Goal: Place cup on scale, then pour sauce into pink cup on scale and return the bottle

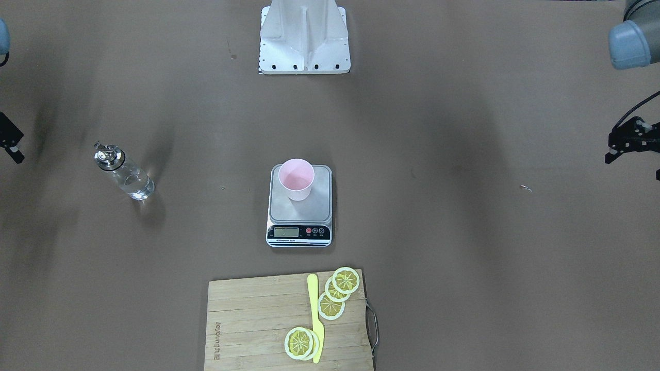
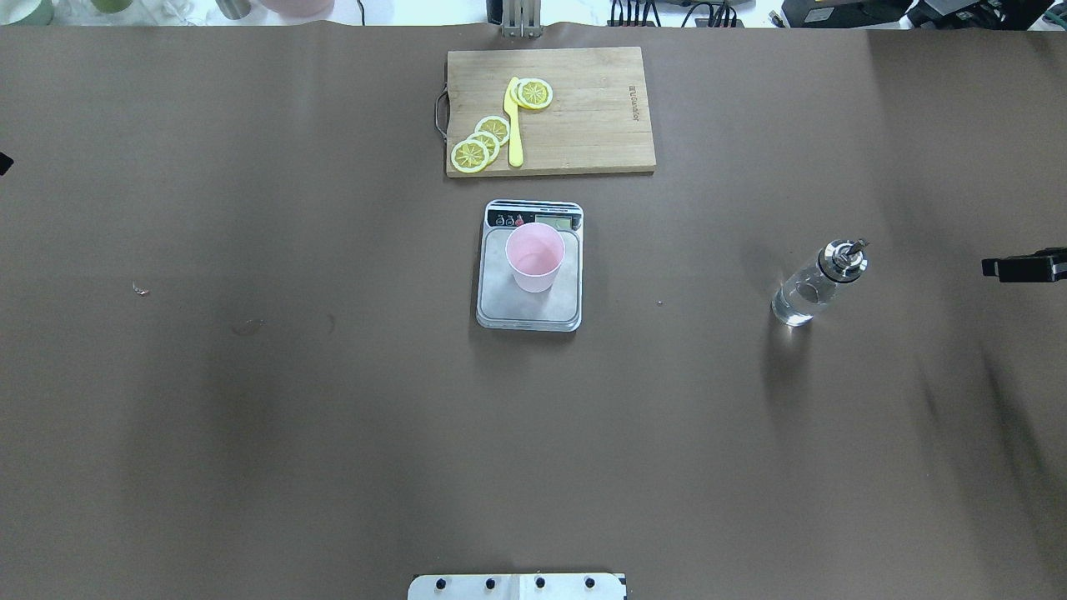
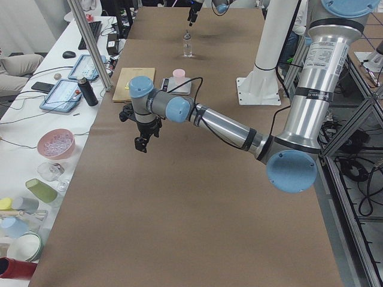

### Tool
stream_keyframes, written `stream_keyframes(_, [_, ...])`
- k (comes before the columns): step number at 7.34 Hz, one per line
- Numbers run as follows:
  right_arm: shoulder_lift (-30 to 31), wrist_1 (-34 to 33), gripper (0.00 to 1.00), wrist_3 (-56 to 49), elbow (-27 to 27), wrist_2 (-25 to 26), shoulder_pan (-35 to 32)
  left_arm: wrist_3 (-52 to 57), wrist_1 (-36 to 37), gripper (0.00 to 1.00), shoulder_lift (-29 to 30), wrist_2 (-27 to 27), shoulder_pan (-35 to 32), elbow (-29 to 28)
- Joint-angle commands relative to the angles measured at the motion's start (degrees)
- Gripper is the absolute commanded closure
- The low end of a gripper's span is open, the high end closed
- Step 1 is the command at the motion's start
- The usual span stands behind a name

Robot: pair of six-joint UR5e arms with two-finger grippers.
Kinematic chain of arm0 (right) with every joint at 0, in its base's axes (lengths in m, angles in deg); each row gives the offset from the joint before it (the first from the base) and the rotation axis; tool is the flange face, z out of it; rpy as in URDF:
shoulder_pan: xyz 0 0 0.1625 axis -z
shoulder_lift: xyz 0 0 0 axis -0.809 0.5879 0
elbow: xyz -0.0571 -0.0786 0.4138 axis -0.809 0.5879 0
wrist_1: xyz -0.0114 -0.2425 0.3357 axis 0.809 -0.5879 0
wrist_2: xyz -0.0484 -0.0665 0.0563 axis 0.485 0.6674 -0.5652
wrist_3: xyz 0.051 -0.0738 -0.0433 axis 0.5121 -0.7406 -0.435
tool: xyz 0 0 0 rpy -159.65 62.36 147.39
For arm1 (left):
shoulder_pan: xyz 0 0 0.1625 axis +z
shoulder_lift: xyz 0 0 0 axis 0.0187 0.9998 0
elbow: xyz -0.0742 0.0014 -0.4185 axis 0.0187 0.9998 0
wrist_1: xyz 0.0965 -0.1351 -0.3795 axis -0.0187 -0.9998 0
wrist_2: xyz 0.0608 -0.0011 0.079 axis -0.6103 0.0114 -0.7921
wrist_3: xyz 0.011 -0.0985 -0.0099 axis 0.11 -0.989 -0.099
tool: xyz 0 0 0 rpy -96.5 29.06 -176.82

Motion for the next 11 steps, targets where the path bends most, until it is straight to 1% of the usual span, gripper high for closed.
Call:
stream_keyframes(1, [-7.7, -22.3, 0.0, -14.8, 0.2, -5.2, -9.1, 2.6, 0.5, 0.02, -0.2, 0.2, -2.5, -1.0])
stream_keyframes(2, [-10.1, -31.2, 0.0, -22.7, 0.4, -4.5, -10.1, 5.0, 0.5, 0.02, -0.2, 0.3, -4.9, -3.0])
stream_keyframes(3, [-12.8, -38.0, 0.0, -26.5, 1.1, -4.9, -11.6, 9.7, 0.5, 0.02, -0.2, 0.4, -7.8, -6.9])
stream_keyframes(4, [-13.0, -40.1, 0.0, -28.1, 2.3, -5.2, -13.5, 10.6, 0.4, 0.02, -0.2, 0.4, -10.2, -10.2])
stream_keyframes(5, [-13.2, -39.8, 0.0, -30.3, 5.3, -8.0, -16.4, 12.1, -0.1, 0.02, -0.2, 0.5, -13.8, -15.2])
stream_keyframes(6, [-14.1, -40.3, 0.0, -29.9, 7.2, -10.5, -19.3, 15.6, -0.1, 0.02, -0.1, 1.6, -15.9, -18.6])
stream_keyframes(7, [-14.1, -40.3, 0.0, -30.0, 7.9, -11.5, -21.5, 15.9, 0.0, 0.02, -0.2, 1.7, -17.1, -19.5])
stream_keyframes(8, [-14.1, -39.9, 0.0, -29.9, 8.3, -12.8, -21.5, 16.0, -0.1, 0.02, -0.8, 1.7, -18.5, -21.1])
stream_keyframes(9, [-15.1, -39.6, 0.0, -29.6, 8.3, -12.6, -21.7, 16.0, 0.0, 0.02, -0.9, 1.7, -20.0, -21.3])
stream_keyframes(11, [-15.6, -39.6, 0.0, -29.8, 9.5, -12.2, -21.8, 16.1, -0.1, 0.02, -1.9, 2.2, -20.1, -22.7])
